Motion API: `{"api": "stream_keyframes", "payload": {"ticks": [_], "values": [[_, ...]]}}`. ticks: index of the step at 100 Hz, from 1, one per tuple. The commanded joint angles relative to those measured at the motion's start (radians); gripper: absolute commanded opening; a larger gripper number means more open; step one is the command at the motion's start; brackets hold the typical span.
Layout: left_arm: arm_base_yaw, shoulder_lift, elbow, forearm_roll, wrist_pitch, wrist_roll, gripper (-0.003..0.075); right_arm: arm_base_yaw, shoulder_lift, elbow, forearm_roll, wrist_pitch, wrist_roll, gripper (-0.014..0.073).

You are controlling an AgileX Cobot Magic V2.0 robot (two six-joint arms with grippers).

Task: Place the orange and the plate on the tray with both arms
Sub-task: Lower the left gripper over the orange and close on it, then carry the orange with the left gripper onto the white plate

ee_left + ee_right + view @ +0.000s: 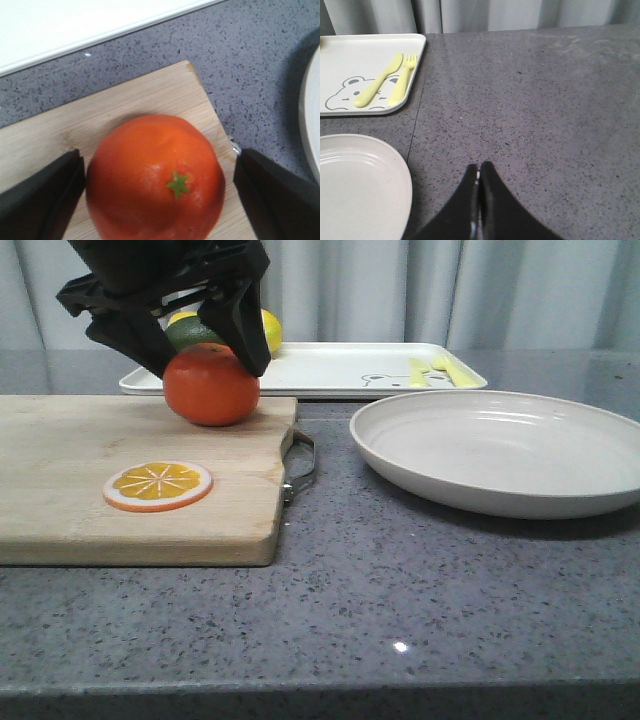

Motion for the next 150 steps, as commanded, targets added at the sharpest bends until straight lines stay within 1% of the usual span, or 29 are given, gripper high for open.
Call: {"api": "stream_keyframes", "payload": {"ticks": [1,16,26,43,61,82,99,118,135,141,150], "values": [[-0.008,-0.040,-0.034,-0.019,-0.034,-0.007,0.0482,0.000,0.003,-0.038,-0.013,-0.084,0.000,-0.0058],[-0.008,-0.040,-0.034,-0.019,-0.024,-0.006,0.0375,0.000,0.003,-0.038,-0.013,-0.084,0.000,-0.0058],[-0.012,-0.040,-0.042,-0.032,-0.008,-0.003,0.0348,0.000,0.003,-0.038,-0.013,-0.084,0.000,-0.0058],[-0.061,-0.040,-0.094,-0.039,0.004,-0.002,0.0348,0.000,0.003,-0.038,-0.013,-0.084,0.000,-0.0058],[-0.157,-0.025,-0.178,-0.039,0.002,-0.002,0.0348,0.000,0.003,-0.038,-0.013,-0.084,0.000,-0.0058],[-0.291,0.078,-0.293,-0.039,0.009,-0.002,0.0347,0.000,0.003,-0.038,-0.013,-0.084,0.000,-0.0058],[-0.361,0.159,-0.365,-0.039,0.011,-0.002,0.0348,0.000,0.003,-0.038,-0.013,-0.084,0.000,-0.0058],[-0.394,0.189,-0.381,-0.043,0.011,-0.002,0.0349,0.000,0.003,-0.038,-0.013,-0.084,0.000,-0.0058],[-0.394,0.189,-0.381,-0.043,-0.002,-0.001,0.0353,0.000,0.003,-0.038,-0.013,-0.084,0.000,-0.0058],[-0.394,0.191,-0.381,-0.043,-0.002,0.001,0.0373,0.000,0.003,-0.038,-0.013,-0.084,0.000,-0.0058],[-0.394,0.191,-0.381,-0.032,-0.004,0.001,0.0436,0.000,0.003,-0.038,-0.013,-0.084,0.000,-0.0058]]}}
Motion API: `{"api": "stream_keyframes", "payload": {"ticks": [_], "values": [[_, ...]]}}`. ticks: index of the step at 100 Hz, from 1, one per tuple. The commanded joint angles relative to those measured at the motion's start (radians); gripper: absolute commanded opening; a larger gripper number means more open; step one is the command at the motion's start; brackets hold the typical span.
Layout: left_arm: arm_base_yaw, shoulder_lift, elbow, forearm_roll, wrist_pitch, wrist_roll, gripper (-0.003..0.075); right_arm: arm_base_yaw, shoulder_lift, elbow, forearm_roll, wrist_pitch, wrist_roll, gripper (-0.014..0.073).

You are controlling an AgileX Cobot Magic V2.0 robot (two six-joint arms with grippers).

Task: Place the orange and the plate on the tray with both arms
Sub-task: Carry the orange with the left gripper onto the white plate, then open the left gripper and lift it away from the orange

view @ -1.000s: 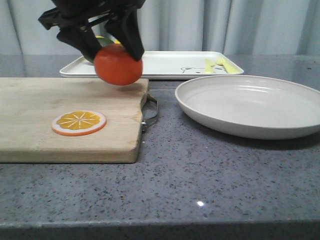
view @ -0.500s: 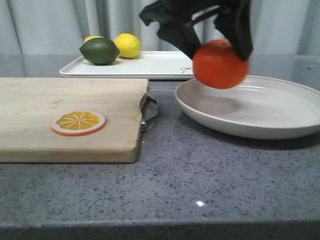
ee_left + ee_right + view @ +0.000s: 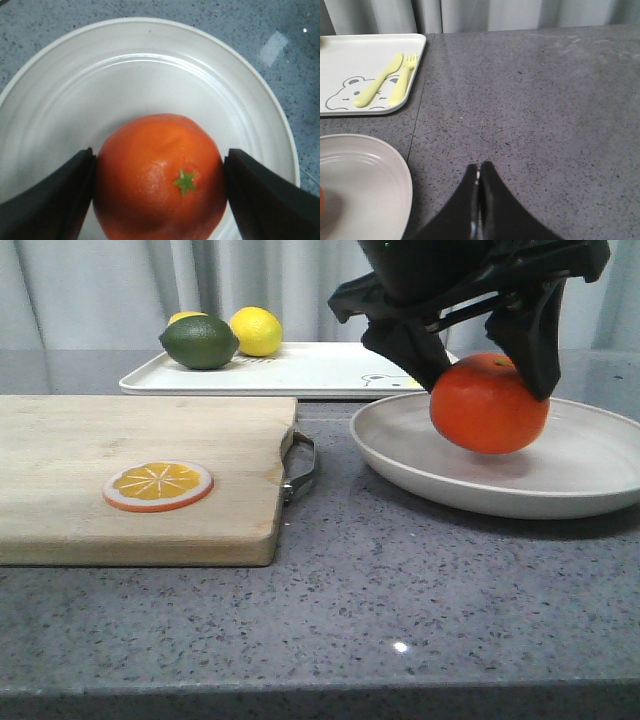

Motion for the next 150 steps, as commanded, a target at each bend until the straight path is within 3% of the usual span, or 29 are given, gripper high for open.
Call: {"api": "stream_keyframes", "payload": {"ticks": [1,41,71,92,111,131,150], "values": [[-0.007,-0.053,-0.034,-0.013,-0.052,0.001,0.0442,0.000,0.003,-0.038,-0.013,-0.084,0.000,-0.0058],[-0.007,-0.053,-0.034,-0.013,-0.054,0.001,0.0602,0.000,0.002,-0.038,-0.013,-0.083,0.000,-0.0058],[-0.005,-0.071,-0.034,-0.008,-0.049,0.001,0.0585,0.000,0.002,-0.038,-0.013,-0.083,0.000,-0.0058],[0.016,-0.123,-0.034,0.035,-0.019,0.001,0.0497,0.000,0.002,-0.038,-0.014,-0.082,0.000,-0.0058],[0.067,-0.189,0.006,0.038,-0.011,0.001,0.0349,0.000,0.002,-0.038,-0.022,-0.084,0.000,-0.0058],[0.123,-0.328,0.169,0.038,-0.097,0.001,0.0220,0.003,0.002,-0.039,-0.024,-0.077,0.000,-0.0058],[0.176,-0.517,0.368,0.038,-0.198,0.001,0.0083,0.035,0.015,-0.068,-0.024,0.019,0.000,-0.0058]]}}
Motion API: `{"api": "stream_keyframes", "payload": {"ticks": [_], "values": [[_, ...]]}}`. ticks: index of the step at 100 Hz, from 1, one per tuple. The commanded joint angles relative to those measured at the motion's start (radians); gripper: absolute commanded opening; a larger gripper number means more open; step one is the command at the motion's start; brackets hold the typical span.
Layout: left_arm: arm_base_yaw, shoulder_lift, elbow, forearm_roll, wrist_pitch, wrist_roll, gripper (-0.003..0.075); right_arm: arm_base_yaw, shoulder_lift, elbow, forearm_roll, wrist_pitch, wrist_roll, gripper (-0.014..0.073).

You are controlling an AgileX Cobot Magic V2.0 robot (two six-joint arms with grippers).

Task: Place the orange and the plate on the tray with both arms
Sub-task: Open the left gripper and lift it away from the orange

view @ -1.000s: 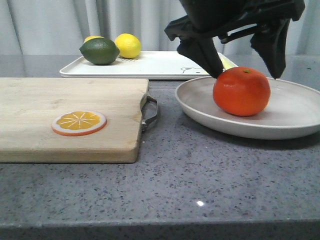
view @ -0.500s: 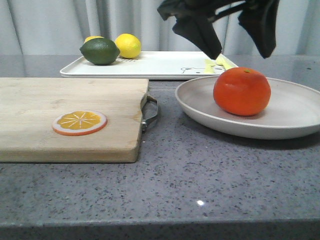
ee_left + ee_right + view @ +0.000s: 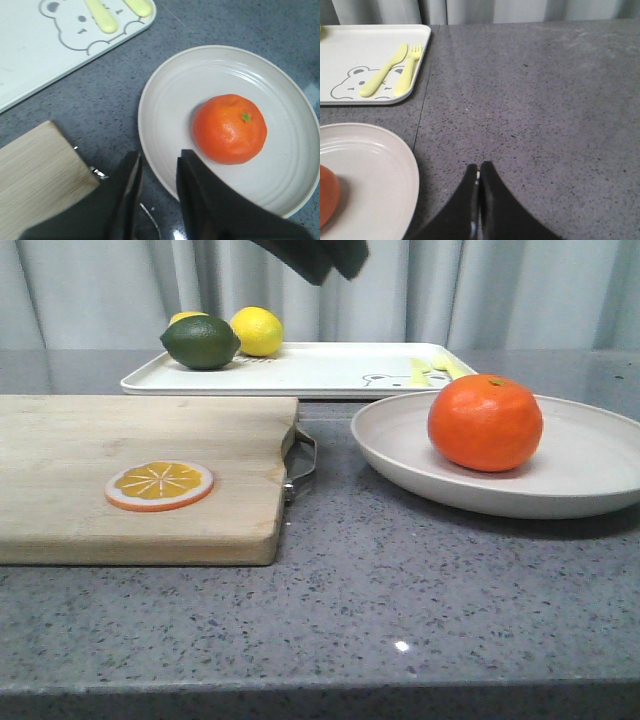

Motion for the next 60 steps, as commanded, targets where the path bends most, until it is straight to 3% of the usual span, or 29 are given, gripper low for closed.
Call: {"api": "stream_keyframes", "payload": {"ticks": [1,13,51,60], "values": [[0.022,-0.135,0.063,-0.012,-0.109,0.001,0.0073,0.013,0.012,-0.062,-0.017,-0.012,0.000,-0.0058],[0.050,-0.260,0.181,-0.012,-0.154,0.001,-0.0019,0.022,0.054,-0.125,-0.017,0.084,0.000,-0.0058],[0.104,-0.596,0.482,-0.012,-0.174,0.001,-0.0019,0.053,0.260,-0.397,-0.012,0.437,0.000,-0.0053],[0.104,-0.650,0.527,-0.012,-0.174,-0.001,-0.0019,0.070,0.319,-0.461,0.000,0.504,0.000,-0.0012]]}}
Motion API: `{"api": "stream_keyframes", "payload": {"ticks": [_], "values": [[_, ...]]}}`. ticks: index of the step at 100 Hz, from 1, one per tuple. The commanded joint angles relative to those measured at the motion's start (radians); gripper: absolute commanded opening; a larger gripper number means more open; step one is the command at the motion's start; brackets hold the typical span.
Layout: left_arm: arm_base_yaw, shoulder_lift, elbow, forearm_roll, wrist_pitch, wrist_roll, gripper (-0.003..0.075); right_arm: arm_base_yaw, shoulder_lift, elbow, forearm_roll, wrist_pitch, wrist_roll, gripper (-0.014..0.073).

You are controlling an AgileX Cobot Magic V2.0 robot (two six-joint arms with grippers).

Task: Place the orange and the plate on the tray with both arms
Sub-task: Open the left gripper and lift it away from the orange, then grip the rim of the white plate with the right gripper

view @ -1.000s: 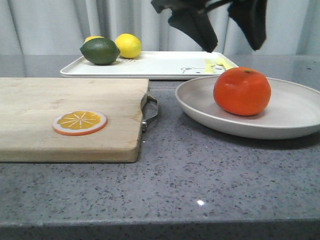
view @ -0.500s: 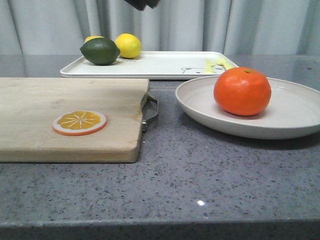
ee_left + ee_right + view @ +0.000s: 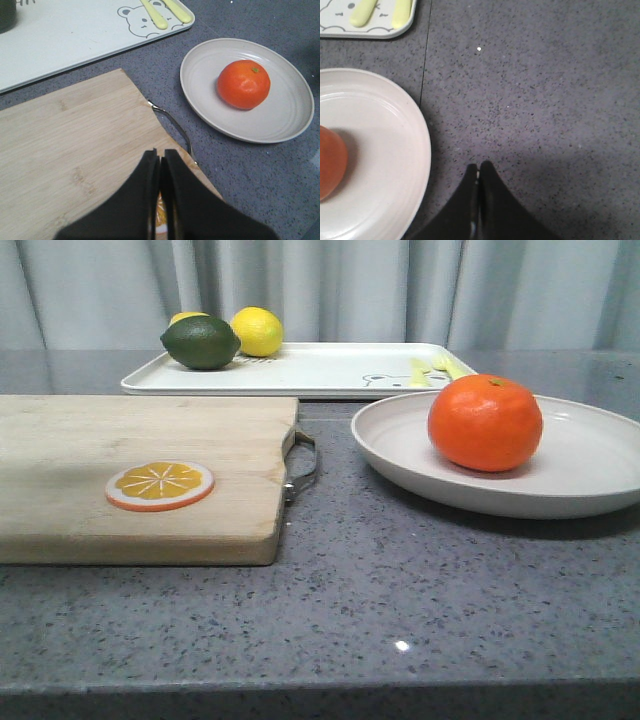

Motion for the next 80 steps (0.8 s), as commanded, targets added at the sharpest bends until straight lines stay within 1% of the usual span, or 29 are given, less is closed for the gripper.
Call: {"api": "stream_keyframes", "payload": {"ticks": [1,9,21,28,35,51,68,80], "values": [[0.004,-0.068,0.016,-0.014,-0.072,-0.001,-0.0019,0.013,0.048,-0.090,0.000,0.029,0.000,-0.0006],[0.004,-0.109,0.050,-0.014,-0.072,-0.008,-0.0019,0.023,0.097,-0.140,0.015,0.074,0.000,0.0078],[0.004,-0.164,0.084,-0.014,-0.076,-0.007,-0.0019,0.023,0.172,-0.195,0.054,0.129,0.000,0.0241],[0.004,-0.191,0.100,-0.014,-0.079,-0.007,-0.0019,0.023,0.212,-0.219,0.071,0.163,-0.001,0.0307],[0.004,-0.210,0.109,-0.014,-0.079,-0.007,-0.0019,0.023,0.250,-0.242,0.091,0.204,-0.001,0.0350],[0.004,-0.221,0.119,-0.014,-0.079,-0.007,-0.0019,0.023,0.324,-0.281,0.137,0.269,-0.013,0.0357],[0.004,-0.221,0.119,-0.014,-0.079,-0.007,-0.0019,0.023,0.375,-0.292,0.199,0.282,-0.029,0.0350],[0.004,-0.221,0.119,-0.014,-0.079,-0.007,-0.0019,0.023,0.399,-0.292,0.210,0.280,-0.034,0.0350]]}}
